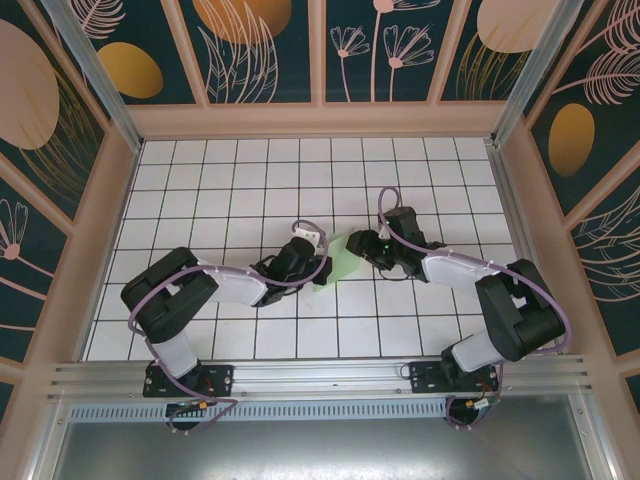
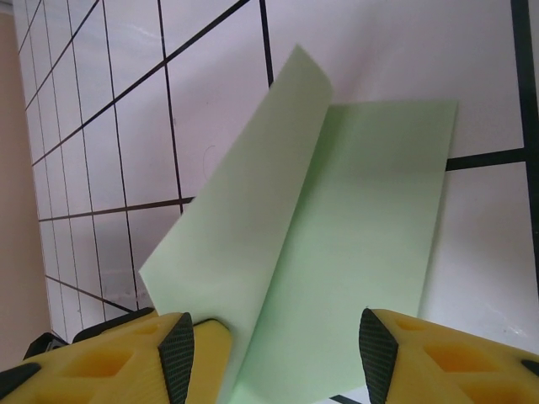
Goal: Fold a paper plane with a square sheet of paper (pick it up from the middle)
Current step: Fourth fold the wing at the center of the table.
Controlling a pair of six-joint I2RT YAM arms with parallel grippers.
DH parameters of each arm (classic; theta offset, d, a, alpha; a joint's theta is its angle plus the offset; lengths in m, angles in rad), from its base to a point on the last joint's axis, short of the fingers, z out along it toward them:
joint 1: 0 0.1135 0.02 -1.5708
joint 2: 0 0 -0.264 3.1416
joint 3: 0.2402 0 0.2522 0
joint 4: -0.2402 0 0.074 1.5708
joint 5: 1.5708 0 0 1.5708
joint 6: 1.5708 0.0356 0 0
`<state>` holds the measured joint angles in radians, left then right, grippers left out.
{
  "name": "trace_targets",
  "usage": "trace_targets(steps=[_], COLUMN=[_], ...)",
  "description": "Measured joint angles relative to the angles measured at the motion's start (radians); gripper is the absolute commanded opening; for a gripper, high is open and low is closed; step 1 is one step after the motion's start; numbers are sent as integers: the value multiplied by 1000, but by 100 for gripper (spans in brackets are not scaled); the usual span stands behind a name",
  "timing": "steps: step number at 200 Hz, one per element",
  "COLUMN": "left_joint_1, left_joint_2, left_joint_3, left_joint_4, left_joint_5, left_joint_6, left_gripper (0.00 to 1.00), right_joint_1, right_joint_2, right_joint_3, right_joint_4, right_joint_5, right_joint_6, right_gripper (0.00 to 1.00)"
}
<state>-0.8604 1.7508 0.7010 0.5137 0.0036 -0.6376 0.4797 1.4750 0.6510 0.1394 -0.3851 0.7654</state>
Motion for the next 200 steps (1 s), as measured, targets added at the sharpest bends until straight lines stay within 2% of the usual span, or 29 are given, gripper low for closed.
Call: trace_targets(steps=[75,141,200], left_joint_1=[1,4,42], left_joint_2=[68,103,108], left_joint_3=[97,106,82], left_joint_4=[-37,-53,27], left_joint_5=[146,197,288], left_joint_6=[-83,-127,-200], left_gripper=[10,9,10], right_joint_1=[-24,-34,-34], right_joint_2=[0,15,64], right_joint_3=[-61,-73,-73], right_joint_4=[85,120,127], right_joint_5=[-48,-88,-111], right_joint_6=[26,28,28], right_gripper=[53,47,47])
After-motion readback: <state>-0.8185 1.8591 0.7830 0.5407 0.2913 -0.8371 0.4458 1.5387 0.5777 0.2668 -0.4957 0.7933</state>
